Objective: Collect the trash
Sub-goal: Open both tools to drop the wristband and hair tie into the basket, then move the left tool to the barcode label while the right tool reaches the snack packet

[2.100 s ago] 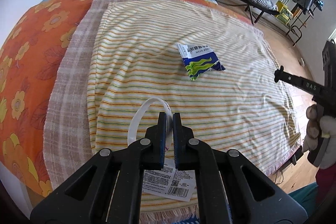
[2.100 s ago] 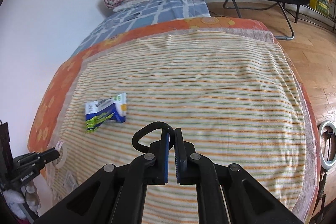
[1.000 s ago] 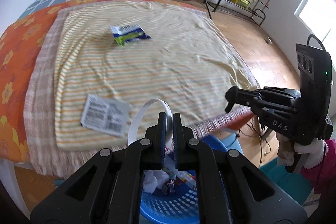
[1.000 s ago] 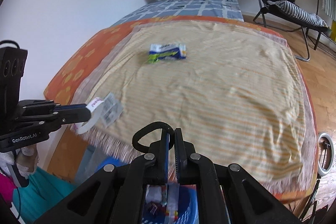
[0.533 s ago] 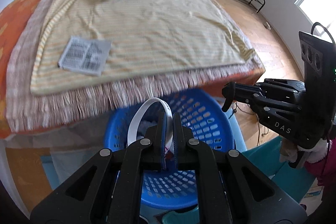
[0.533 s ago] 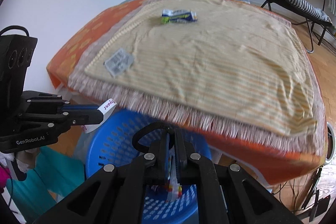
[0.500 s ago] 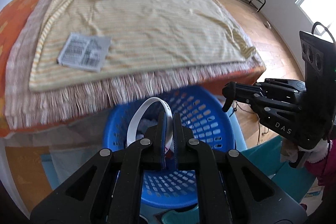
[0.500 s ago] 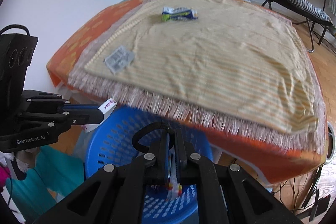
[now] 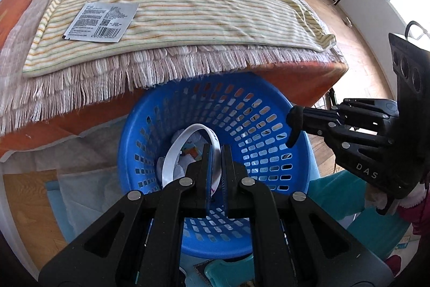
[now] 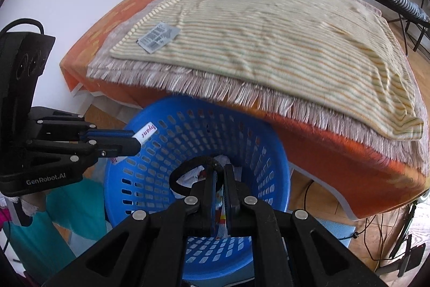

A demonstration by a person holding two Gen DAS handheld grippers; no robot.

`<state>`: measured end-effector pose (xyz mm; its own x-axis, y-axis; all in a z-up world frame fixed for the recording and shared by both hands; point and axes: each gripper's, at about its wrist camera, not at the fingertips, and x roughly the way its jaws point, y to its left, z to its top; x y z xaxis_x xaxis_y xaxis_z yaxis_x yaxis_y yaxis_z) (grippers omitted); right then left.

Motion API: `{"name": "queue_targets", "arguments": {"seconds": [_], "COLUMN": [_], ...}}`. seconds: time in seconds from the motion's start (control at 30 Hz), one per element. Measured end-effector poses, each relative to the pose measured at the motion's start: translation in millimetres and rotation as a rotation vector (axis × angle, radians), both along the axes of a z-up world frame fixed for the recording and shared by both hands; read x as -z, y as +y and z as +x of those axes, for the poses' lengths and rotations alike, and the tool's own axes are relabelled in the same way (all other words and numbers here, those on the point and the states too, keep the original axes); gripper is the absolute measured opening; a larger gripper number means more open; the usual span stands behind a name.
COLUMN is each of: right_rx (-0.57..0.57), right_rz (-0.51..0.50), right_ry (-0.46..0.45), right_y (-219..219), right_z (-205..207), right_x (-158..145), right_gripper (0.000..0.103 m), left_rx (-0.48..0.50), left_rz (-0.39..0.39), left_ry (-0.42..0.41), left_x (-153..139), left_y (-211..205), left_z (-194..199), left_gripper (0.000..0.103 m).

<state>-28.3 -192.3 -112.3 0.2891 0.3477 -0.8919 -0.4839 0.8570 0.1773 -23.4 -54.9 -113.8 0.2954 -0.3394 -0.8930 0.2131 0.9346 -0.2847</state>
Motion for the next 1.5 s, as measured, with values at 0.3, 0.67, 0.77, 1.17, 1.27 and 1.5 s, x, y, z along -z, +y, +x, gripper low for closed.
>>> {"name": "queue_targets", "arguments": {"seconds": [0.3, 0.67, 0.77, 1.17, 1.27, 1.5], "right_rx": [0.001, 0.008, 0.016, 0.032, 0.036, 0.032], "right_rz": [-0.014, -0.027, -0.027, -0.036, -0.031, -0.010], "right_ry": [0.021, 0.021, 0.017, -0.017, -0.028, -0.034], "right_y": [0, -1, -2, -2, -2, 0], "right_z": [-1, -2, -1, 0, 1, 3], "right_x": [9, 11, 11, 6, 3, -3], "right_gripper": [0.016, 0.033, 0.045, 0.080, 0.086, 0.091], "left_rx": [-0.005, -0.028, -0.041, -0.105, -0.127, -0.221], "left_rz": [0.015, 0.038, 0.034, 0.020, 0.011, -0.029], "left_ry": [0.019, 0.041, 0.043, 0.017, 0.007, -0.022], "left_x": [6, 12, 11, -1, -6, -23], "left_y": [0, 4, 7, 24, 30, 55], "left_z": [4, 4, 4, 5, 8, 23], "left_gripper": [0.004, 0.008, 0.037, 0.041, 0.041, 0.058]}}
